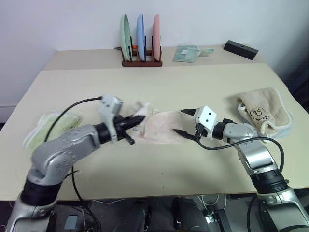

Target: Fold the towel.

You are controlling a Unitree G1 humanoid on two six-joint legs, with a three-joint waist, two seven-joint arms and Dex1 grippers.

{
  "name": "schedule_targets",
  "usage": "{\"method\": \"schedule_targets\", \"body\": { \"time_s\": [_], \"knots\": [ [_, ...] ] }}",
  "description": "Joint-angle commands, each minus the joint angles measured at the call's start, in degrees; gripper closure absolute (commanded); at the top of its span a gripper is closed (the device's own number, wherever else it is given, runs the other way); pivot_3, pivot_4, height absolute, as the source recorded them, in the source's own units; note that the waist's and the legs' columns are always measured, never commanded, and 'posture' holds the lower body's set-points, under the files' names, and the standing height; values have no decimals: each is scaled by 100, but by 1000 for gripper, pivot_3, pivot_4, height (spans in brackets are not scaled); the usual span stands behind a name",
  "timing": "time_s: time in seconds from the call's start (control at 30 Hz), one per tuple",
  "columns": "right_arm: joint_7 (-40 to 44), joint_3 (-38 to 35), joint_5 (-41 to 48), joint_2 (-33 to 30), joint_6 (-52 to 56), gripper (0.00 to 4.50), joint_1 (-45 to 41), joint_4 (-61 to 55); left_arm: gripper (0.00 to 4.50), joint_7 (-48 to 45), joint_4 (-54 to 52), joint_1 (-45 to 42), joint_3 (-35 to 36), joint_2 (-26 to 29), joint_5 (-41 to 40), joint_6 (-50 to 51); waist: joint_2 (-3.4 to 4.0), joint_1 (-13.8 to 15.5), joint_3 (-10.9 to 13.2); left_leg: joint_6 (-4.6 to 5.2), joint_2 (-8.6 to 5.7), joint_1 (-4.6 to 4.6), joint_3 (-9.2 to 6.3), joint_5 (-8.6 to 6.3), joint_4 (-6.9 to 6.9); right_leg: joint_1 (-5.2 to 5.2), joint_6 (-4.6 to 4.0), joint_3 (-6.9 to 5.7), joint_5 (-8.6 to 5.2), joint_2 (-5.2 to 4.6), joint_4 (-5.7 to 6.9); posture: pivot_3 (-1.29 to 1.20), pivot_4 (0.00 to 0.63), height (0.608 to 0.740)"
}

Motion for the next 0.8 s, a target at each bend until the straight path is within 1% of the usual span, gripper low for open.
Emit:
{"method": "schedule_targets", "body": {
  "time_s": [0.03, 0.17, 0.37, 0.53, 0.63, 0.67, 0.7, 0.8],
  "knots": [
    [-182, -187, -134, -49, -192, 409, 3, 77, 4469, -396, 272, -531, -605, -242, 500, 100, -1, 8, 0, 0, 0, -1, 0, 0, 0, 0, 0, 0, 0, 0, 0, 0, 150, 740],
    [-363, -336, -184, -94, -248, 409, 55, 157, 4469, -640, 594, -882, -1080, -589, 953, 185, -1, 5, 1, 0, 0, -3, 0, 0, 0, -2, 1, 0, 0, 0, -2, 0, 150, 740],
    [-587, -545, -290, -208, -334, 409, 136, 297, 4469, -741, 1315, -1241, -1610, -1316, 1716, 99, -3, 21, 2, 1, -1, -4, -1, 1, 4, 0, 1, 0, 1, -1, -2, 0, 150, 740],
    [-641, -564, -358, -200, -436, 409, 66, 462, 4469, -936, 1706, -1163, -1788, -1593, 2153, 44, -3, -3, 2, 0, 0, -2, 0, 2, 2, -3, 2, 1, 1, 0, 1, 0, 150, 740],
    [-655, -538, -390, -176, -491, 409, 32, 538, 4469, -980, 1753, -998, -1621, -1742, 2162, 111, -3, 6, 2, -1, 0, -4, 0, 2, 3, -4, 2, 1, 1, 0, 2, 0, 150, 740],
    [-662, -528, -403, -163, -505, 409, 16, 566, 3882, -979, 1774, -952, -1563, -1774, 2170, 137, -3, 7, 2, -1, 0, -4, 0, 2, 3, -4, 2, 0, 1, 0, 1, 0, 150, 740],
    [-672, -513, -419, -147, -517, 409, -10, 597, 3587, -966, 1805, -914, -1449, -1827, 2143, 150, -3, 7, 2, -1, 0, -4, -1, 2, 4, -3, 2, 1, 1, -1, 1, 0, 150, 740],
    [-680, -491, -437, -118, -540, 409, -55, 624, 2128, -965, 1606, -839, -1069, -1949, 1968, 188, -3, 12, 2, -1, 0, -5, 0, 2, 6, -3, 2, 0, 1, 0, 2, 0, 150, 740]
  ]
}}
